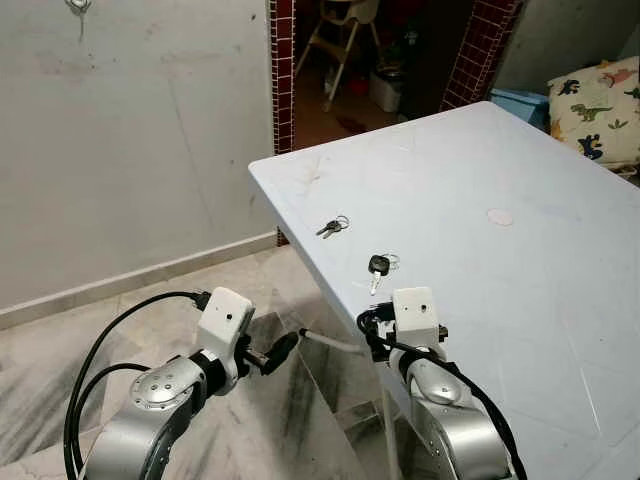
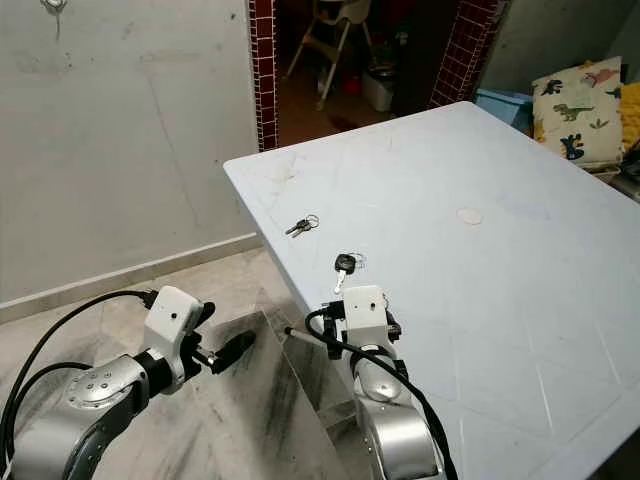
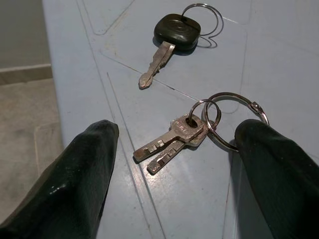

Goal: Hang keys on a hook

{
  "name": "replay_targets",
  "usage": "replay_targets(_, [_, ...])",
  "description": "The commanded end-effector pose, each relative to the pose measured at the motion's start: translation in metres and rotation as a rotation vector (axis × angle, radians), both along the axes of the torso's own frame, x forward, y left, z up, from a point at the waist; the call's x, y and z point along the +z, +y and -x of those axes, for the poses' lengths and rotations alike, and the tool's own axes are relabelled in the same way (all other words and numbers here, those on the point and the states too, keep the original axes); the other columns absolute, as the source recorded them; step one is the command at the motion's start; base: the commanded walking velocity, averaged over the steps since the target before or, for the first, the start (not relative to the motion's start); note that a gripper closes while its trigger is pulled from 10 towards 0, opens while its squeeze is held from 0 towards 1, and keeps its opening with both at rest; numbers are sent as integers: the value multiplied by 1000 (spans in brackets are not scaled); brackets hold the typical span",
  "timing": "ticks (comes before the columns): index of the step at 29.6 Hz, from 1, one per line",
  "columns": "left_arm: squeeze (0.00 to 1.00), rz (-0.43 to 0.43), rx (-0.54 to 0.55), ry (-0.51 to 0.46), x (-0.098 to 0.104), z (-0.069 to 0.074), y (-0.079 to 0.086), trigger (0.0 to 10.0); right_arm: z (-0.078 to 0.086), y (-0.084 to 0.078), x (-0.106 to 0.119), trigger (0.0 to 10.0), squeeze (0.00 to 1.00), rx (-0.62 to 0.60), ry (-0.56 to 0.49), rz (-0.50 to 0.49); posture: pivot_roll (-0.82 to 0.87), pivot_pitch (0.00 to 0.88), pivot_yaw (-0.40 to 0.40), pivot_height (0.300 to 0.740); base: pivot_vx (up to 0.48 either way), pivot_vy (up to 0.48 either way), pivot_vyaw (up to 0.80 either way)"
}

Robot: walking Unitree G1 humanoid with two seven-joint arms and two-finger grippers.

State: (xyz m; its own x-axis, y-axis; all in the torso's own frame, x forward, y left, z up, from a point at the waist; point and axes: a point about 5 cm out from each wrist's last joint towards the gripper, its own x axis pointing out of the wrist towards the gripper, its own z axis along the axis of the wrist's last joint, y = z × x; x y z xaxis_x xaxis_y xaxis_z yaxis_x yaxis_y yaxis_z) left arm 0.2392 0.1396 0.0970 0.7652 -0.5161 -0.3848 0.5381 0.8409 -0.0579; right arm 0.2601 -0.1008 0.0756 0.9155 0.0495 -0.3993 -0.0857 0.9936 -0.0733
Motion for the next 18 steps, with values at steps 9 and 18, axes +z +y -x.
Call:
replay_targets(9, [0, 12, -27, -7, 3, 0, -6, 10000, 1, -28, -24, 1922, 0, -194, 149, -47, 136, 48, -57, 740, 0, 0, 0])
replay_targets(18, [0, 14, -29, -11, 3, -3, -9, 10000, -2, -33, -24, 39, 0, -234, 150, -63, 132, 52, -54, 740, 0, 0, 0])
